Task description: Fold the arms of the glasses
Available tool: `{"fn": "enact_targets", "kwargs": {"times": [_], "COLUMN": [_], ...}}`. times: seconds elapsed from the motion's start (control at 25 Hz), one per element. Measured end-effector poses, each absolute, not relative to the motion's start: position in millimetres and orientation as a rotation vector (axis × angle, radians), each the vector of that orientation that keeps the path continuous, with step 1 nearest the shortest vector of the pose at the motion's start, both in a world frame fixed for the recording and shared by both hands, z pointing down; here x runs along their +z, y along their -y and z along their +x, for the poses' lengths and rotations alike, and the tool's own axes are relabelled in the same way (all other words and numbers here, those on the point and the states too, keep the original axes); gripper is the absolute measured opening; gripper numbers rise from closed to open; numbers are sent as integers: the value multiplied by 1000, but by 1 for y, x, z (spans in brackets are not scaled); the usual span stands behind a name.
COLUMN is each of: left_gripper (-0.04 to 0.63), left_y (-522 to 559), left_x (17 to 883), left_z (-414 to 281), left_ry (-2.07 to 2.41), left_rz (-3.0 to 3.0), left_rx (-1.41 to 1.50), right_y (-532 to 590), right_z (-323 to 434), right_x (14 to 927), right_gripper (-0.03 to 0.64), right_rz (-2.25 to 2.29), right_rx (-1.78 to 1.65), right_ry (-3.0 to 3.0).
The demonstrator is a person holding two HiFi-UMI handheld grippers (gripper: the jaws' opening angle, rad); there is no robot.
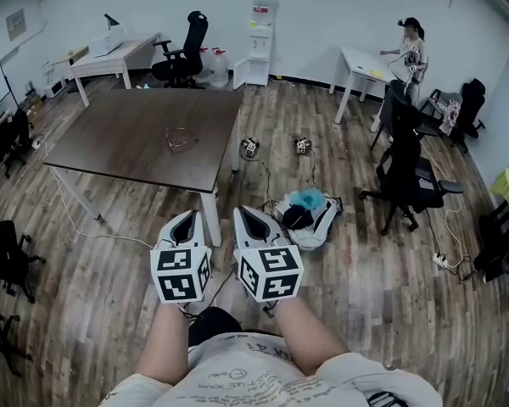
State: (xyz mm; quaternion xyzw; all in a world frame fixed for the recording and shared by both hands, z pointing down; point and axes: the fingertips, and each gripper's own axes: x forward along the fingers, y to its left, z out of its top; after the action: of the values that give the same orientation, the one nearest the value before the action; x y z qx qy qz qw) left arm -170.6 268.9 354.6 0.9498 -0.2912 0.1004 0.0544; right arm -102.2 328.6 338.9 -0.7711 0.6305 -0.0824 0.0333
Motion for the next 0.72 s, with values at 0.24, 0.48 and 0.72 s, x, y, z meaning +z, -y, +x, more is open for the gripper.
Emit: {"fn": "enact_targets", "kwargs": {"times": [0.24, 0.48, 0.72], "left_gripper": [14, 14, 14], "left_y": [-240, -200, -147], "left_x": [357, 364, 371], "left_z": [-158, -145, -125], "left_ry": [907, 943, 943], "left_rz": [2887, 2867, 2828], "left_rx": [296, 278, 264], "right_y": [-298, -256, -205], "right_z": [-89, -74, -55], "right_x": [338, 347, 352], "right_gripper": [11, 11, 11], "right_rz": [-2357, -2339, -2356], "right_rx": [-235, -238, -232], "right_ry": [-1962, -1999, -2033]}}
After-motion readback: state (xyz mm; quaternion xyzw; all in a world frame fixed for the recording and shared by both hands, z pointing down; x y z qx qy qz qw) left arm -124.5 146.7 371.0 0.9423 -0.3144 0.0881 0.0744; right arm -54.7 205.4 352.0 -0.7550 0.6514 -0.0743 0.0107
